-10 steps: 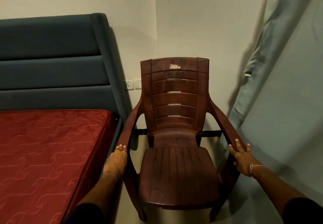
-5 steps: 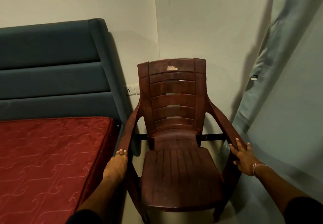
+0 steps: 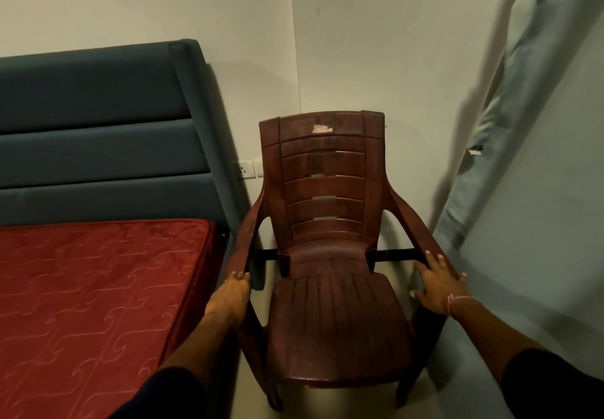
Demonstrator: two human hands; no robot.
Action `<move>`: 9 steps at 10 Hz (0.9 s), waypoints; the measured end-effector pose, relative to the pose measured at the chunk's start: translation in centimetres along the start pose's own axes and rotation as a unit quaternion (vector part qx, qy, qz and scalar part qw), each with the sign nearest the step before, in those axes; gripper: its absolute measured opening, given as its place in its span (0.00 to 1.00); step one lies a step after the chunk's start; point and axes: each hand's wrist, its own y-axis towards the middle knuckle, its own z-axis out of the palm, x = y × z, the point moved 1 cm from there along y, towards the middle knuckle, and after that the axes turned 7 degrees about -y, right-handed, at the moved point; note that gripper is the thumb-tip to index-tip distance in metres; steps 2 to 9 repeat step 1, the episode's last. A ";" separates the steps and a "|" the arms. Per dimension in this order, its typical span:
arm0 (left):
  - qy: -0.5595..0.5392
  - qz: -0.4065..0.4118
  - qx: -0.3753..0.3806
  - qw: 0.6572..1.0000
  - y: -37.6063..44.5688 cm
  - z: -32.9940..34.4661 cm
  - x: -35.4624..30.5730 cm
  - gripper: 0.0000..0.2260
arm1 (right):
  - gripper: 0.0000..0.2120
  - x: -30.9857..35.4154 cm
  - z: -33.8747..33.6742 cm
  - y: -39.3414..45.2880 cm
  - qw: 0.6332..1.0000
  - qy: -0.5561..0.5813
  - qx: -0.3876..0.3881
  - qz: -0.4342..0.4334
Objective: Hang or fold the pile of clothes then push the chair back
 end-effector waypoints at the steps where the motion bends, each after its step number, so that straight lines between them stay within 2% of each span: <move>1: -0.044 0.027 -0.026 0.998 0.2 -2.9 -2.1 0.28 | 0.37 2.9 -3.0 -0.5 0.996 0.030 -0.065 -0.047; 9: -0.044 0.027 -0.026 0.998 0.2 -2.9 -2.1 0.28 | 0.37 2.9 -3.0 -0.5 0.996 0.030 -0.065 -0.047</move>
